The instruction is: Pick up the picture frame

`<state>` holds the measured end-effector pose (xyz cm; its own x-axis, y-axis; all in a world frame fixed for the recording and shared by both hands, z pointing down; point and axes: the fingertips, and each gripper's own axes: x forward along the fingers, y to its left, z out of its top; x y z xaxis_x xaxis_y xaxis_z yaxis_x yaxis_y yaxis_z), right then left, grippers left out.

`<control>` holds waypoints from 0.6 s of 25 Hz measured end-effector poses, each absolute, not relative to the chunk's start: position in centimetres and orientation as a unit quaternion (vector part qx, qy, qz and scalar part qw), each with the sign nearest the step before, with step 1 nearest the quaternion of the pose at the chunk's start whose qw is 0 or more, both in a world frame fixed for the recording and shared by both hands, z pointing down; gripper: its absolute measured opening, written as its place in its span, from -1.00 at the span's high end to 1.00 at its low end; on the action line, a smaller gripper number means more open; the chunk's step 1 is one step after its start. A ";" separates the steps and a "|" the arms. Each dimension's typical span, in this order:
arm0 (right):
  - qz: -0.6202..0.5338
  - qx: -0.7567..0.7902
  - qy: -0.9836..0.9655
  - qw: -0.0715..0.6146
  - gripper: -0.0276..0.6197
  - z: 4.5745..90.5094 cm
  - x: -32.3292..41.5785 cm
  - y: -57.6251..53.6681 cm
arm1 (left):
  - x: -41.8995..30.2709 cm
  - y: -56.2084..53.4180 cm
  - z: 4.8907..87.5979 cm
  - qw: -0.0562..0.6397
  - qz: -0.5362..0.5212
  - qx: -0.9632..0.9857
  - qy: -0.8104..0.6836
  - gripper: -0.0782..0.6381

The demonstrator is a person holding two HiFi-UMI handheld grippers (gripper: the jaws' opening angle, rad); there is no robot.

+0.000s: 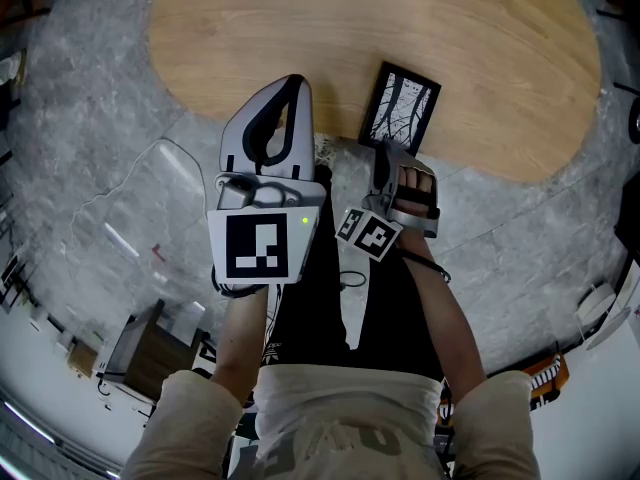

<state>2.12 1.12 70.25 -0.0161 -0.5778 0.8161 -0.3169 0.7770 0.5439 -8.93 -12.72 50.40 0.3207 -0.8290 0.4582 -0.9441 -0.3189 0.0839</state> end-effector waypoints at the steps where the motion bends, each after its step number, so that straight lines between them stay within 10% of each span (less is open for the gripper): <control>1: -0.102 0.323 -0.704 0.624 0.65 69.8 2.2 0.5 | -8.9 -12.9 50.0 0.169 0.167 0.795 -0.558 0.76; 15: -0.120 0.407 -0.679 0.600 0.66 60.2 5.8 -11.3 | -7.6 -18.4 39.8 0.123 0.122 0.799 -0.575 0.76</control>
